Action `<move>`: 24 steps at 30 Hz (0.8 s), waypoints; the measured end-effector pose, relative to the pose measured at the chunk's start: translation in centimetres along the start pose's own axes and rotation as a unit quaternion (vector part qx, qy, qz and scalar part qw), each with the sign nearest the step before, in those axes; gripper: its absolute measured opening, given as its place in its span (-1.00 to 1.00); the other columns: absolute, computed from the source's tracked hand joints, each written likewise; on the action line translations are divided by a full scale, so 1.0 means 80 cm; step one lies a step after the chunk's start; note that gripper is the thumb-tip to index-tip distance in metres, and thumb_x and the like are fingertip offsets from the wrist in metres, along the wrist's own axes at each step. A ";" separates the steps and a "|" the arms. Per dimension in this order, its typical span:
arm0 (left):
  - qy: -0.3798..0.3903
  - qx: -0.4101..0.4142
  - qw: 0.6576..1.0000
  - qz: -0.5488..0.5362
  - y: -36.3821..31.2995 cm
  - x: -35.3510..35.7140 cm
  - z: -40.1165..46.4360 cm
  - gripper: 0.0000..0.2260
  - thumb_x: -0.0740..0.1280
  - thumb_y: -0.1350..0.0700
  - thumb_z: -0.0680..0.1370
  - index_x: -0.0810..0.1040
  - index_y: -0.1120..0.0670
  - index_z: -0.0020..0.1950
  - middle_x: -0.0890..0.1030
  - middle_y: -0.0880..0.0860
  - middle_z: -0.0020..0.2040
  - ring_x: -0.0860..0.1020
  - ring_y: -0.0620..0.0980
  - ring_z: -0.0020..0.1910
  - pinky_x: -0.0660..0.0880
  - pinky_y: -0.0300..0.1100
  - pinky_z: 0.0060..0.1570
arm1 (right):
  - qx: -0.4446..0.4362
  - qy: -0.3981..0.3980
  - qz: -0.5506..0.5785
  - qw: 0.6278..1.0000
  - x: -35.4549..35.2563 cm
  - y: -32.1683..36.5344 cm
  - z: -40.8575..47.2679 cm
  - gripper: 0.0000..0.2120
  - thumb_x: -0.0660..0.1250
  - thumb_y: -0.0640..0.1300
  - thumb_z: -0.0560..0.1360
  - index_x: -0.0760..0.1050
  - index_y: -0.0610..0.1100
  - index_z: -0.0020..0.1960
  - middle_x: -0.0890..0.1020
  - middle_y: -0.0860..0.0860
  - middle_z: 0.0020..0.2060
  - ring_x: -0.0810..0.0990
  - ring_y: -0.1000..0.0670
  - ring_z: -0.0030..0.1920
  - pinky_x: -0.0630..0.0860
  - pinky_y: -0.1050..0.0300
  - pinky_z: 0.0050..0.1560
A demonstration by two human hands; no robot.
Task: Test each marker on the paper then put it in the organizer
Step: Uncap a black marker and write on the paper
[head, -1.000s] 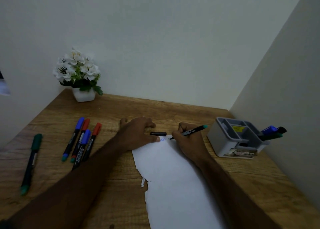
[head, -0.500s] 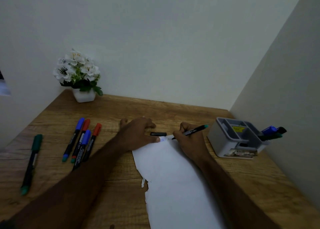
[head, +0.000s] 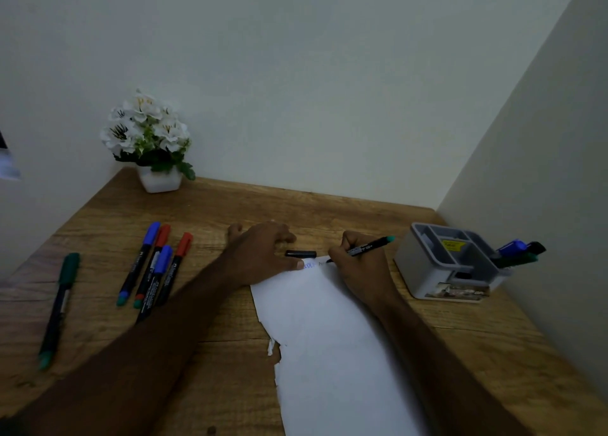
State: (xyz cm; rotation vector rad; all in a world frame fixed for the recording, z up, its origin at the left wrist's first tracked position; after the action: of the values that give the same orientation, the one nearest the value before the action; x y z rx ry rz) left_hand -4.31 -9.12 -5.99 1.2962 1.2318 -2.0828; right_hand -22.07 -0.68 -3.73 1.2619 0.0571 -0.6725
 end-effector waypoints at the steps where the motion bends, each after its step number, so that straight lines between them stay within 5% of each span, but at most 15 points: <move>1: -0.001 -0.002 1.000 0.000 0.000 0.000 0.000 -0.46 0.35 -0.35 0.39 0.47 -0.18 0.31 0.38 -0.14 0.46 0.22 -0.10 0.50 -0.05 0.21 0.41 | 0.002 -0.002 -0.001 1.000 -0.001 0.000 0.001 -0.62 0.35 -0.36 0.38 0.26 -0.06 -0.44 0.34 0.12 -0.55 0.27 0.15 -0.49 0.23 0.30 -0.48; 24: 0.007 -0.002 1.000 0.005 -0.001 -0.001 -0.001 -0.46 0.34 -0.35 0.40 0.46 -0.18 0.33 0.35 -0.15 0.48 0.22 -0.11 0.49 -0.07 0.21 0.41 | 0.016 -0.015 0.009 1.000 -0.006 -0.002 -0.001 -0.65 0.36 -0.37 0.37 0.28 -0.09 -0.43 0.34 0.02 -0.52 0.29 0.11 -0.48 0.23 0.25 -0.49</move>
State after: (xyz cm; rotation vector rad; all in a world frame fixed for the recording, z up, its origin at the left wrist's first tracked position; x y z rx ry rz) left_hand -4.31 -9.05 -5.91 1.3143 1.2326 -2.0657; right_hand -22.51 -0.46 -3.69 1.2813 0.0094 -0.6788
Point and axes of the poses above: each hand's wrist, its own z-axis towards the middle knuckle, its own x-axis out of the palm, y = z × x, the point moved 6 cm from there along z, towards the middle knuckle
